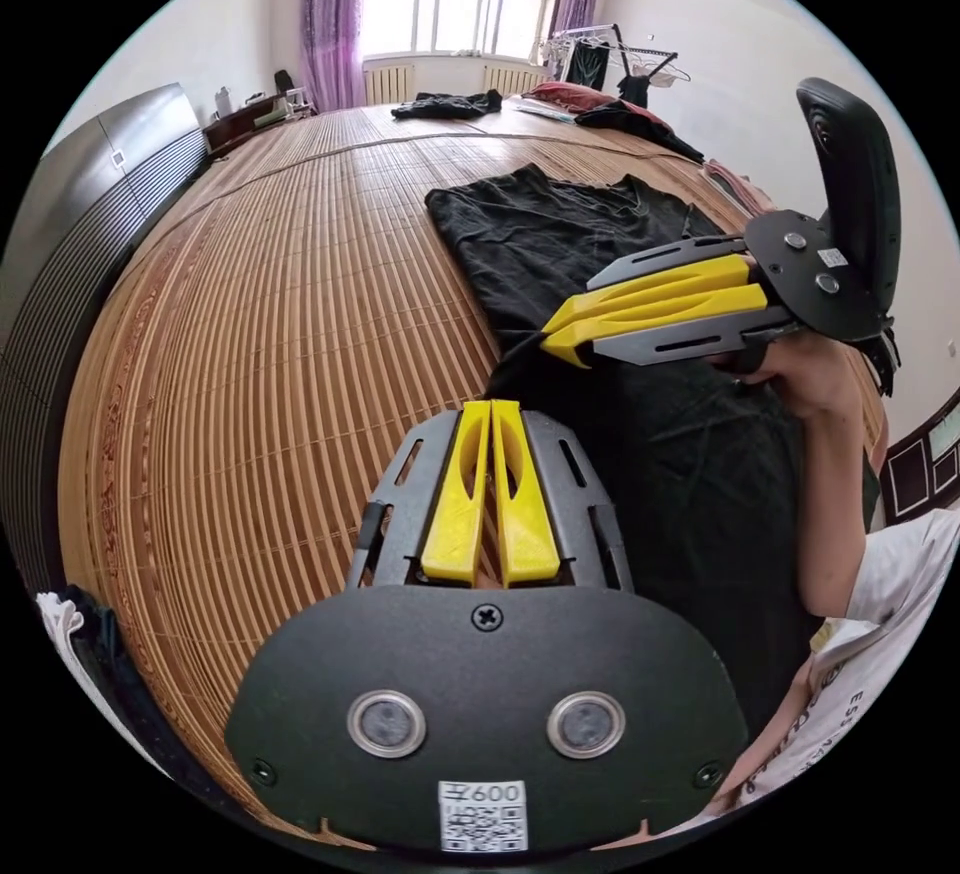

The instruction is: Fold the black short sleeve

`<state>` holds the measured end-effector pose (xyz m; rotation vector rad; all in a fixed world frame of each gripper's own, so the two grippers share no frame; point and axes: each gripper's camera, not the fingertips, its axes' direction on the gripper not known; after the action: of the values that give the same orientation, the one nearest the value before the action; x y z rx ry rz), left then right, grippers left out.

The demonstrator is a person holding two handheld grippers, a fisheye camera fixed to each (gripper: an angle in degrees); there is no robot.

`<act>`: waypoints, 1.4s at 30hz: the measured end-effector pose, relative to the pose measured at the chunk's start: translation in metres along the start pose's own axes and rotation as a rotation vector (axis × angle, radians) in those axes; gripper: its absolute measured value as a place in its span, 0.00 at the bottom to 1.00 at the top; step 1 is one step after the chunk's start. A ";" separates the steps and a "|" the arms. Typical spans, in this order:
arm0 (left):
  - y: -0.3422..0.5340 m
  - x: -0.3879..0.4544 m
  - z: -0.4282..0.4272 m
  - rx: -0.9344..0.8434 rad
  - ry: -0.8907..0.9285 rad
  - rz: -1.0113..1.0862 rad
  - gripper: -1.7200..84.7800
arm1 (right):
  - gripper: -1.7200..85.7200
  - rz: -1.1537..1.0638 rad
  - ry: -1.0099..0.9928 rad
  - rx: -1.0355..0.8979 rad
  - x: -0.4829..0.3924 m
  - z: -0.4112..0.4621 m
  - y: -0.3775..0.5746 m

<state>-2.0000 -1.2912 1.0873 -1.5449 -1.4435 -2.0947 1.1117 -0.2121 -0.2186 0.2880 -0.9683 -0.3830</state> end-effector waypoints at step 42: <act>0.126 -0.034 0.193 0.161 -0.529 0.591 0.04 | 0.01 0.173 -0.254 -0.027 0.134 -0.106 -0.137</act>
<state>-1.7822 -1.2226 1.1338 -2.2119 -1.0433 -1.2621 1.2431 -0.3864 -0.2313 0.1308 -1.2270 -0.2776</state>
